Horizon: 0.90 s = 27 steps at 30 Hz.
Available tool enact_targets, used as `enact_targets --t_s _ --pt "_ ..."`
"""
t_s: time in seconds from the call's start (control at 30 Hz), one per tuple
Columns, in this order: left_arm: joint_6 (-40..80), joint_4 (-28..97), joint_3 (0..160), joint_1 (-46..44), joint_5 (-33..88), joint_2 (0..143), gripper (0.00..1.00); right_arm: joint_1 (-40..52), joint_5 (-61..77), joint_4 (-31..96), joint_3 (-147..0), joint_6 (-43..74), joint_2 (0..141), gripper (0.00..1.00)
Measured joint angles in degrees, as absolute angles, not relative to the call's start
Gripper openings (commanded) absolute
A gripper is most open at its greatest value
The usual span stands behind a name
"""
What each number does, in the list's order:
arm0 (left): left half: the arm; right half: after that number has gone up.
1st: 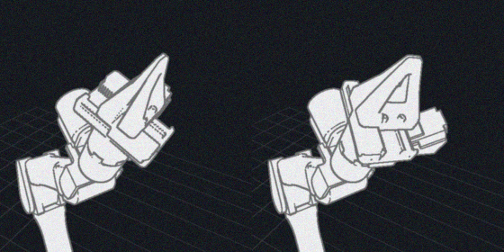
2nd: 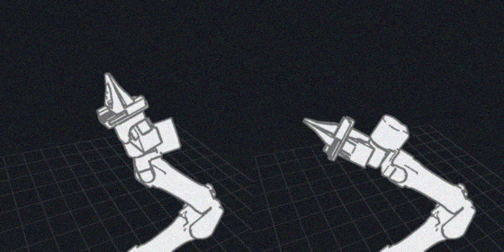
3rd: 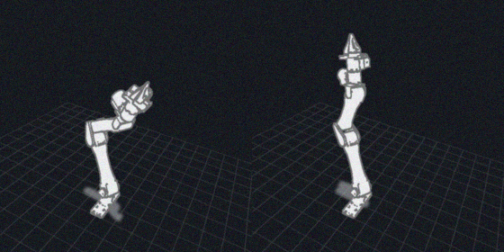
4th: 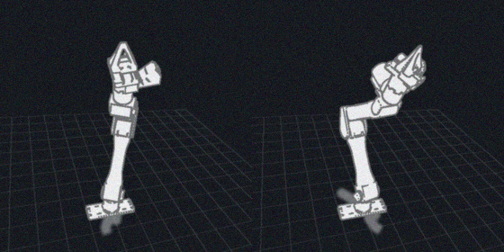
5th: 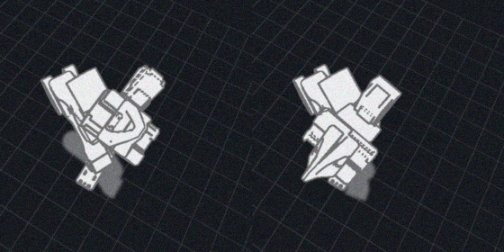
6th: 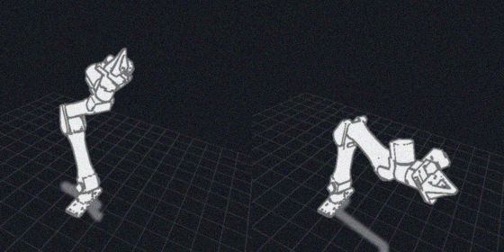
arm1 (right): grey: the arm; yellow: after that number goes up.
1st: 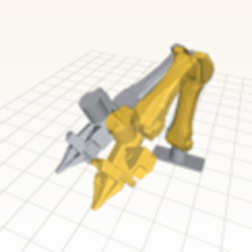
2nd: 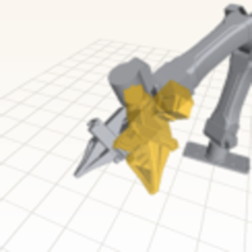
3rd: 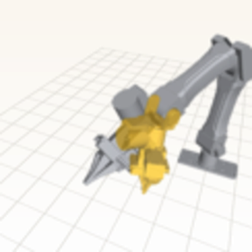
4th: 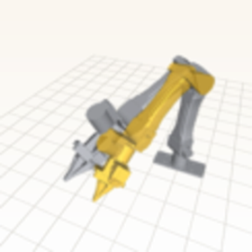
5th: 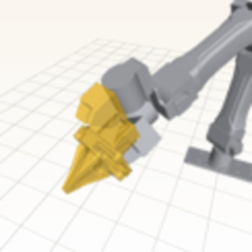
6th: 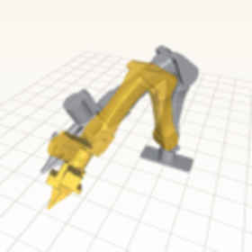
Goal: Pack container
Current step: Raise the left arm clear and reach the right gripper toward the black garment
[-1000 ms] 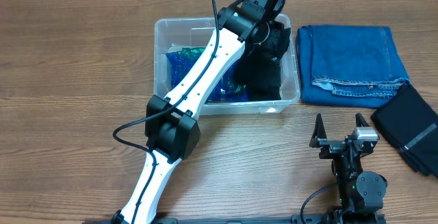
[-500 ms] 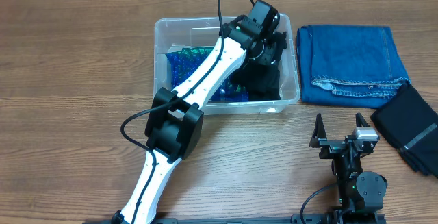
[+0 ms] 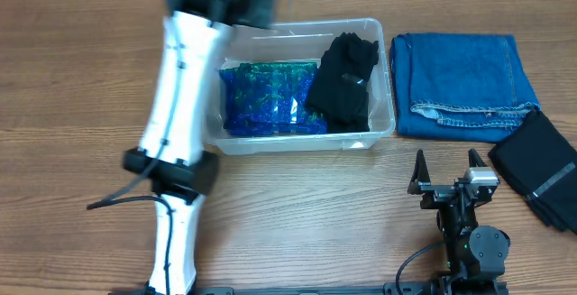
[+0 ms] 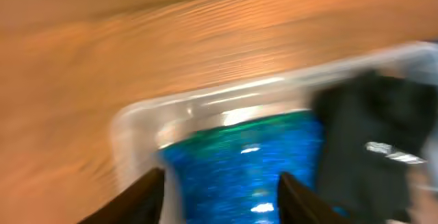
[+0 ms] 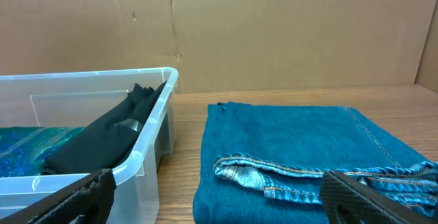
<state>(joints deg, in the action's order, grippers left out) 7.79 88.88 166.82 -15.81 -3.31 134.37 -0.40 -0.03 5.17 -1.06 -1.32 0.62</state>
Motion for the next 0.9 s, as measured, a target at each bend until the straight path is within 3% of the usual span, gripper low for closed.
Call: enact_targets --t_s 0.17,0.2,0.23,0.43,0.9 --pt "9.1 94.5 166.9 -0.6 -3.7 134.4 0.73 -0.4 0.0 5.1 -1.1 -1.3 0.6 1.0" --pt "9.1 94.8 166.9 1.5 -3.7 134.4 0.83 -0.4 0.0 5.1 -1.1 -1.3 0.6 1.0" --pt "9.4 94.9 166.9 3.6 -3.7 134.4 1.0 -0.4 0.0 5.2 -1.1 -1.3 0.6 1.0" --pt "10.0 96.5 166.9 12.8 -3.7 134.4 1.0 -0.4 0.0 5.2 -1.1 -1.3 0.6 1.0" --pt "10.1 96.5 166.9 13.2 -3.7 134.4 1.0 -0.4 0.0 5.1 -1.1 -1.3 0.6 1.0"
